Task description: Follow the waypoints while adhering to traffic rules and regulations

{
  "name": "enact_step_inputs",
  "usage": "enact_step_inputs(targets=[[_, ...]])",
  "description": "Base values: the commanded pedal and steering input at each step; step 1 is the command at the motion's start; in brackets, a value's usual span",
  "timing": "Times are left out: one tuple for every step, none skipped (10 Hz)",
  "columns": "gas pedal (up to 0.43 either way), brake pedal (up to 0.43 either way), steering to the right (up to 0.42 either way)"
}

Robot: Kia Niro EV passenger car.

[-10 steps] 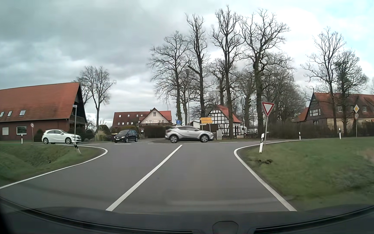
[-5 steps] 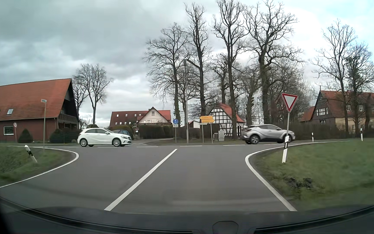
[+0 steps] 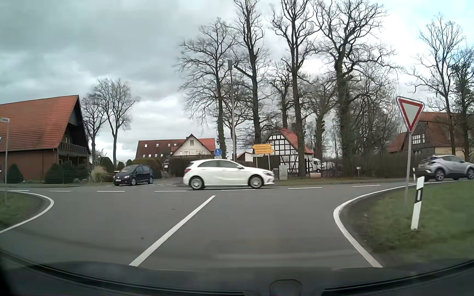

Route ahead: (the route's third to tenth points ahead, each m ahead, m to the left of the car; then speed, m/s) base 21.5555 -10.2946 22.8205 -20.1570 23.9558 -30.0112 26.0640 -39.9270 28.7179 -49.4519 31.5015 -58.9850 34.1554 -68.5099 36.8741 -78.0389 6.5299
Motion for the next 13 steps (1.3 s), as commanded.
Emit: enact_step_inputs(targets=[[0.000,0.201,0.006],[0.000,0.201,0.006],[0.000,0.201,0.006],[0.000,0.195,0.007],[0.000,0.195,0.008],[0.000,0.201,0.008],[0.000,0.195,0.010],[0.000,0.183,0.017],[0.000,0.183,0.028],[0.000,0.195,0.046],[0.000,0.207,0.067],[0.000,0.207,0.089],[0.000,0.220,0.111]])
